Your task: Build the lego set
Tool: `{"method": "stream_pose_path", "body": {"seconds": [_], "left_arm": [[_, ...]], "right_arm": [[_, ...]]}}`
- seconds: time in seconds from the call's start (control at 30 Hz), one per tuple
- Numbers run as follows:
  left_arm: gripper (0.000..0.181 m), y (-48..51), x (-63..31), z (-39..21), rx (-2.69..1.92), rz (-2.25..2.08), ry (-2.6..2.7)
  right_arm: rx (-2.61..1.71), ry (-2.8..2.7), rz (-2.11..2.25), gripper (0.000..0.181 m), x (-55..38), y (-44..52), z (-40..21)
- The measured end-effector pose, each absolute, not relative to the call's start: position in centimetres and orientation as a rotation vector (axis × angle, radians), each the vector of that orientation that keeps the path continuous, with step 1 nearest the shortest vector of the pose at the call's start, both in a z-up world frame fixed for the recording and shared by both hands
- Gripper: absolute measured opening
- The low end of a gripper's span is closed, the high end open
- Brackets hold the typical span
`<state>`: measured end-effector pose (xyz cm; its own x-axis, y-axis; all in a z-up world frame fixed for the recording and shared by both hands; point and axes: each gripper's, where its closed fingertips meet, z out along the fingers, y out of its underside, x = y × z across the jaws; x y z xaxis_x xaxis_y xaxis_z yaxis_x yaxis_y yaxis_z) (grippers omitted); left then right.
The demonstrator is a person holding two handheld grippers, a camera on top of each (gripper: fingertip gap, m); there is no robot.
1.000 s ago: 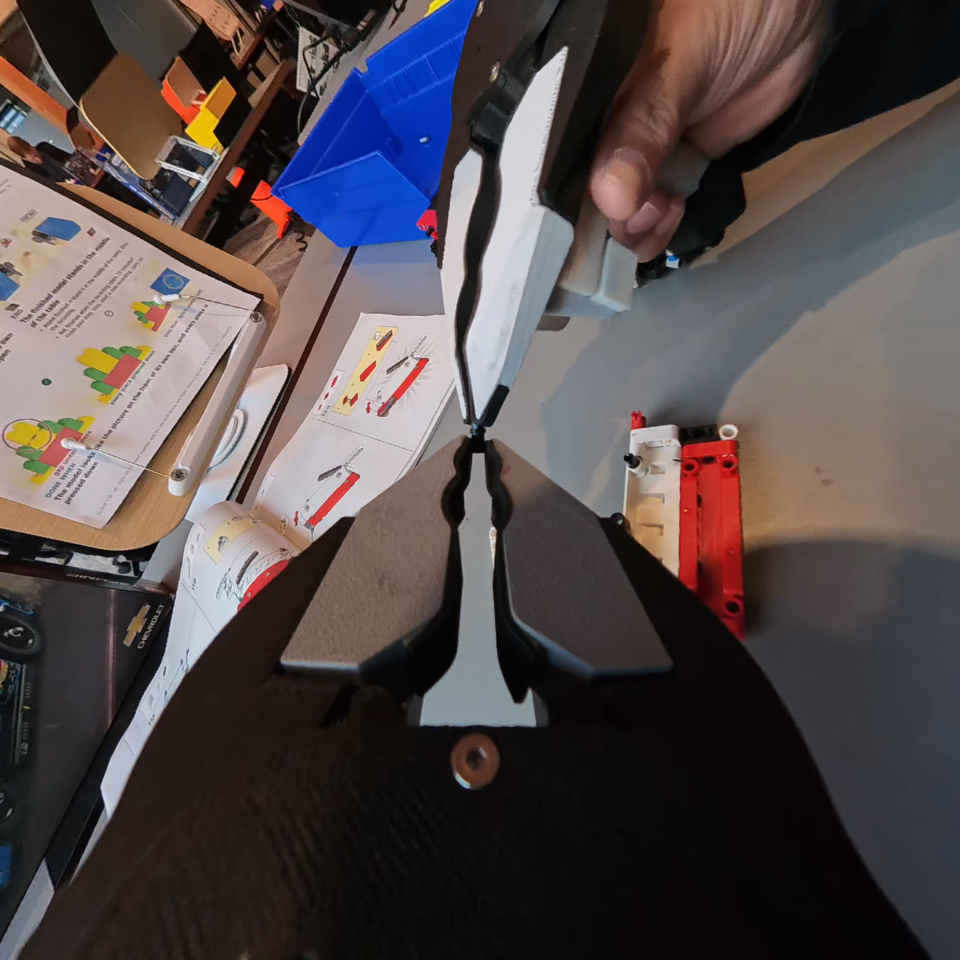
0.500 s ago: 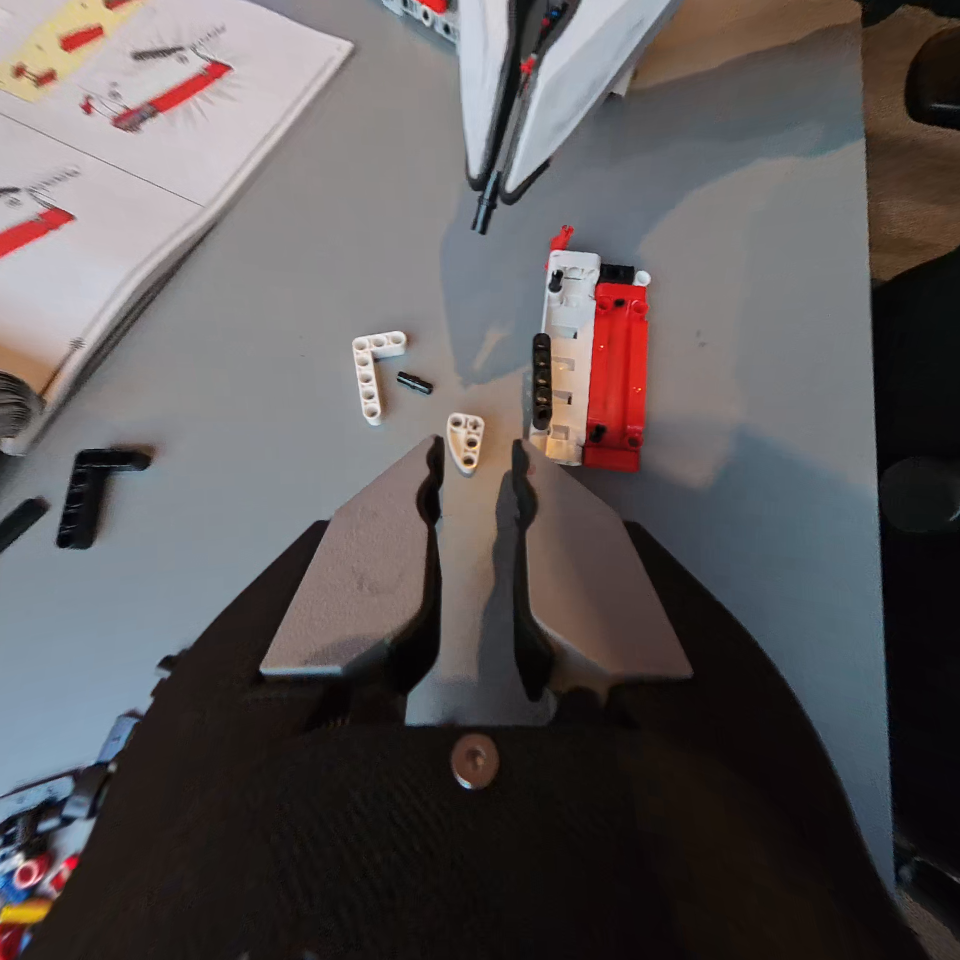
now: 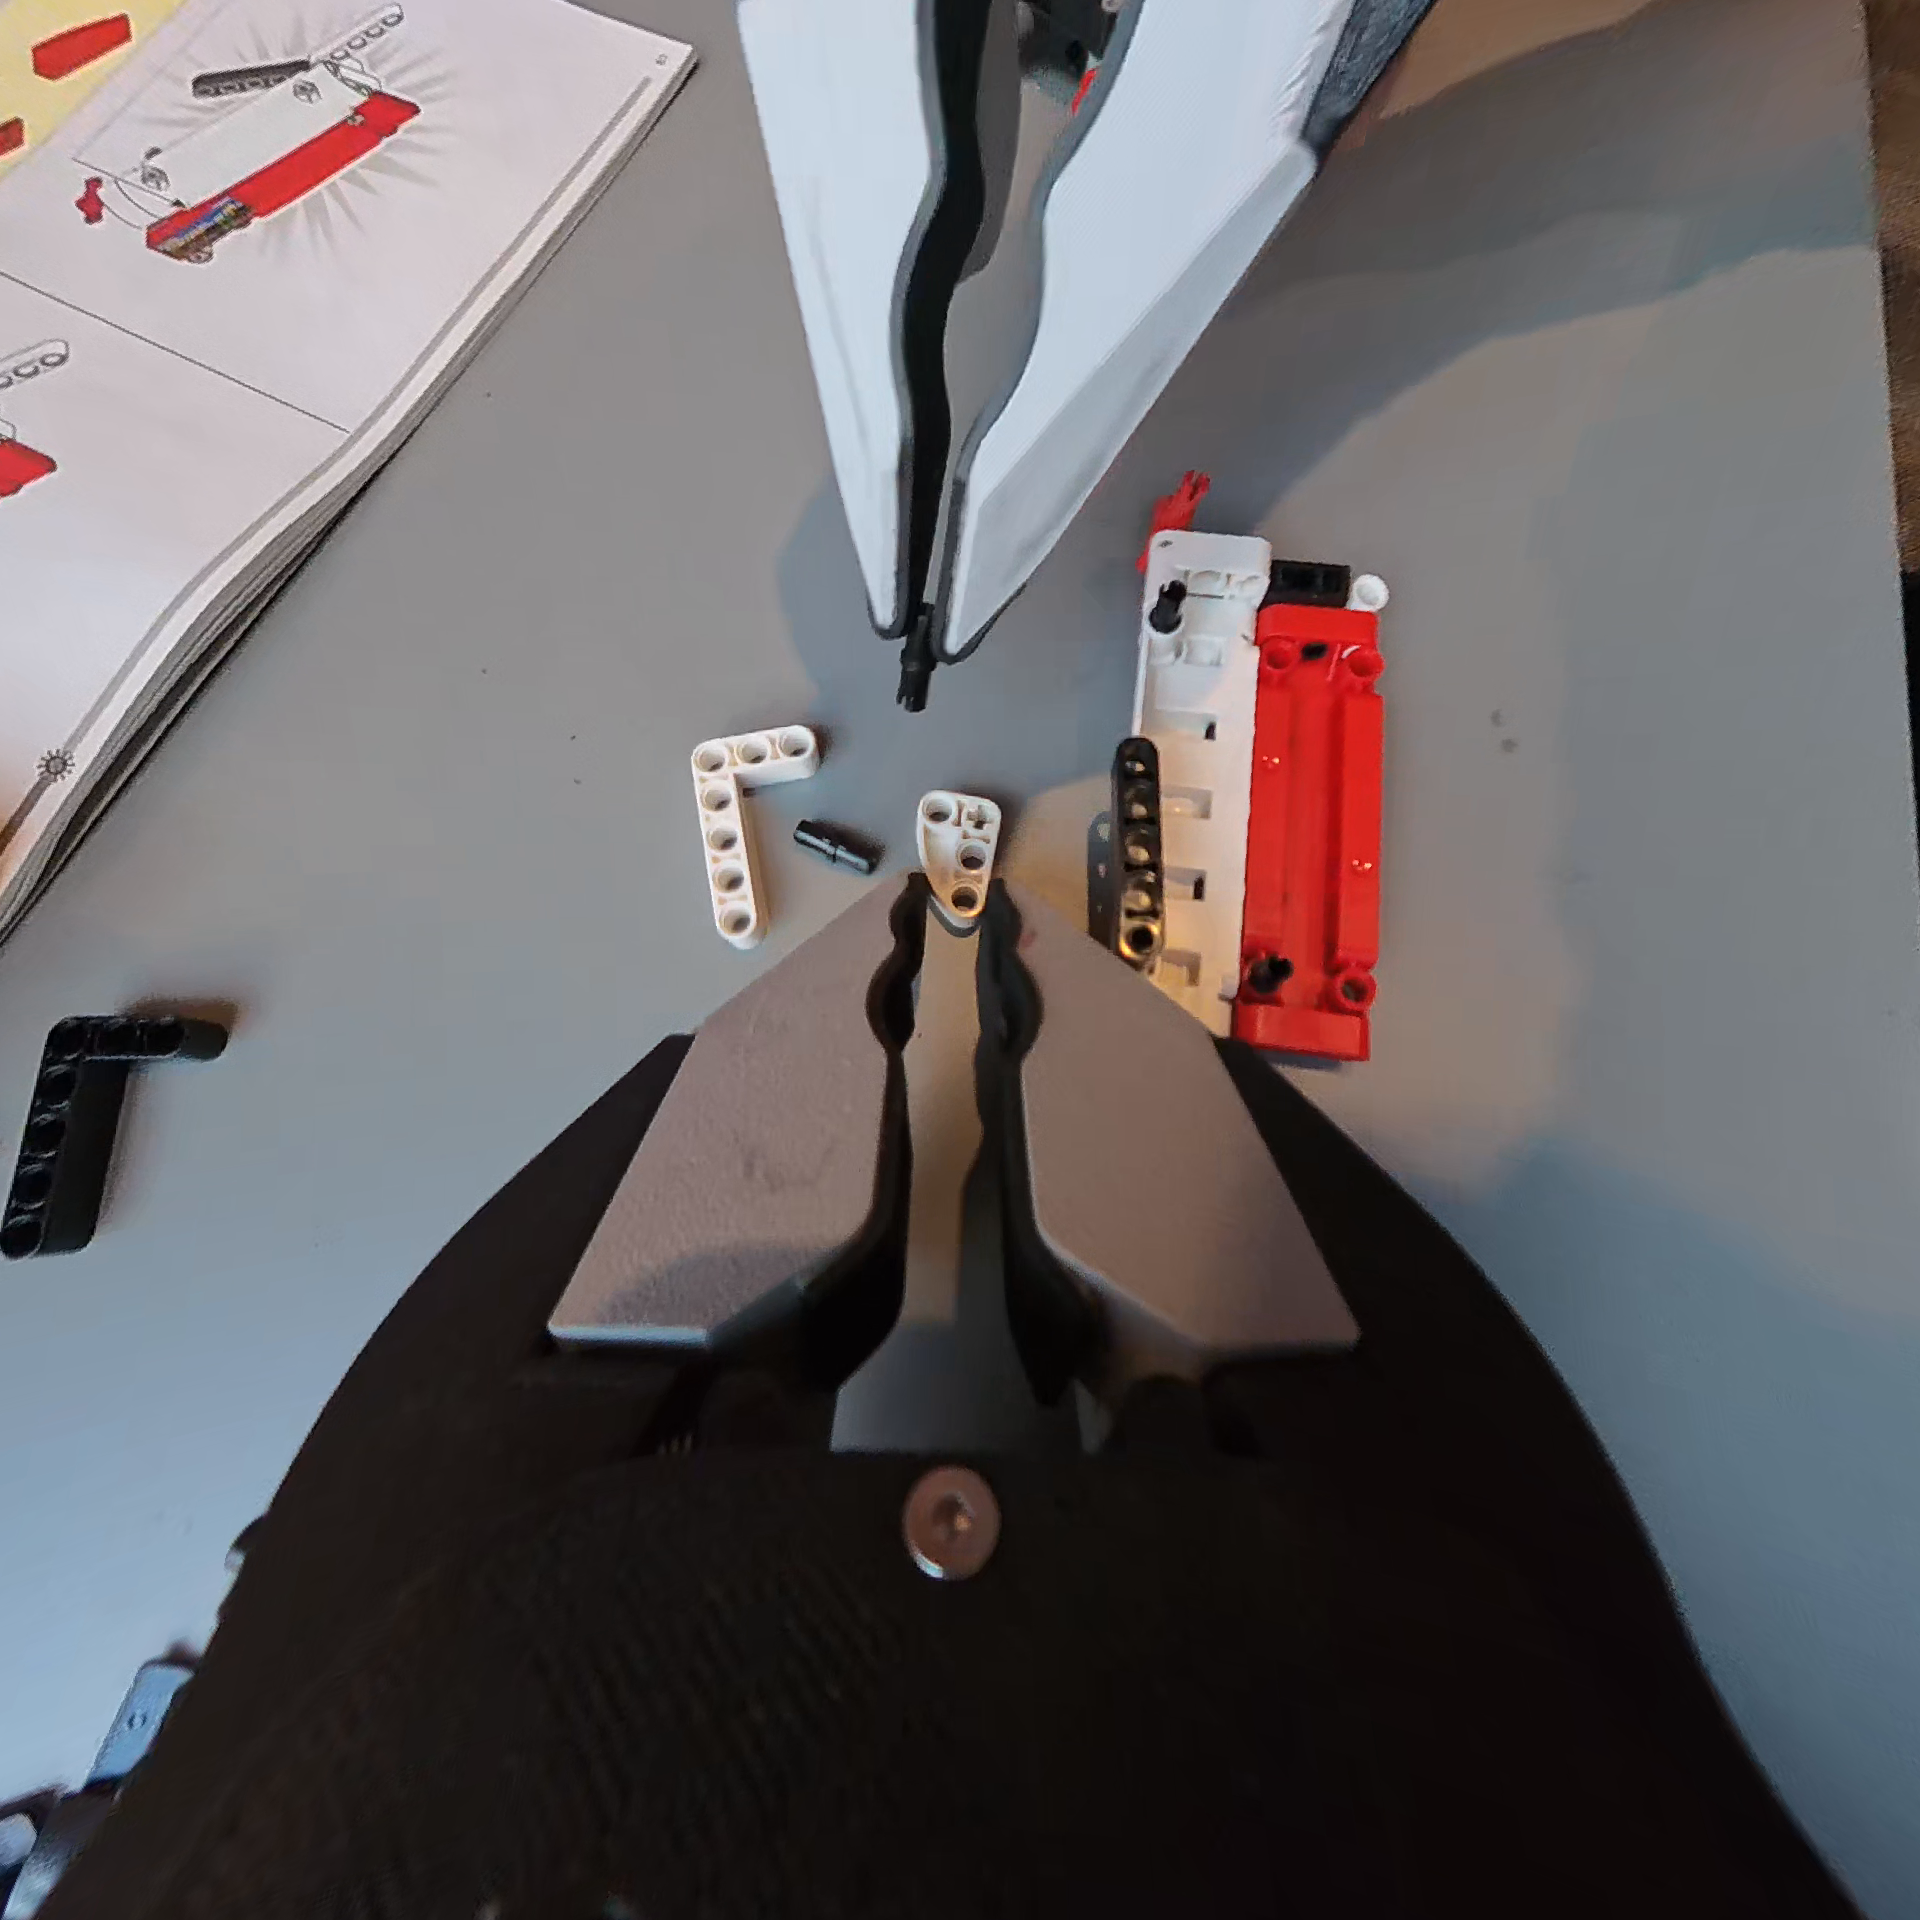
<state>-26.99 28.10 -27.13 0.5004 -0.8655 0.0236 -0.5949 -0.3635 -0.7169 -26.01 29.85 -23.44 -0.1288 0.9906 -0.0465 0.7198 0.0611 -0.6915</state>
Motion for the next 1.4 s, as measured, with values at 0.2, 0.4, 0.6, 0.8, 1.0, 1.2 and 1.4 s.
{"method": "stream_pose_path", "body": {"seconds": [0.2,0.4,0.6,0.8,1.0,1.2,1.4], "left_arm": [[0.008,28.2,-26.8,-27.1,-2.089,-0.525,1.184],[0.008,28.3,-26.7,-27.1,-2.084,-0.496,1.176],[0.008,28.4,-26.6,-27.1,-2.072,-0.454,1.173],[0.008,28.4,-26.5,-27.1,-2.078,-0.473,1.168],[0.008,28.4,-26.5,-27.2,-2.102,-0.532,1.150],[0.008,28.5,-26.5,-27.2,-2.096,-0.524,1.158],[0.008,28.4,-26.5,-27.2,-2.095,-0.523,1.159]], "right_arm": [[-1.744,-1.872,0.810,0.004,-25.6,29.9,-24.1],[-1.754,-1.776,0.876,0.004,-25.6,30.2,-23.8],[-1.731,-1.746,0.869,0.004,-25.1,30.2,-23.4],[-1.711,-1.743,0.832,0.004,-25.5,30.6,-23.0],[-1.667,-1.538,0.955,0.004,-27.0,32.7,-20.5],[-1.351,-1.421,1.046,0.004,-26.7,33.2,-15.6],[-0.899,-1.560,0.601,0.004,-26.3,31.3,-14.7]]}}
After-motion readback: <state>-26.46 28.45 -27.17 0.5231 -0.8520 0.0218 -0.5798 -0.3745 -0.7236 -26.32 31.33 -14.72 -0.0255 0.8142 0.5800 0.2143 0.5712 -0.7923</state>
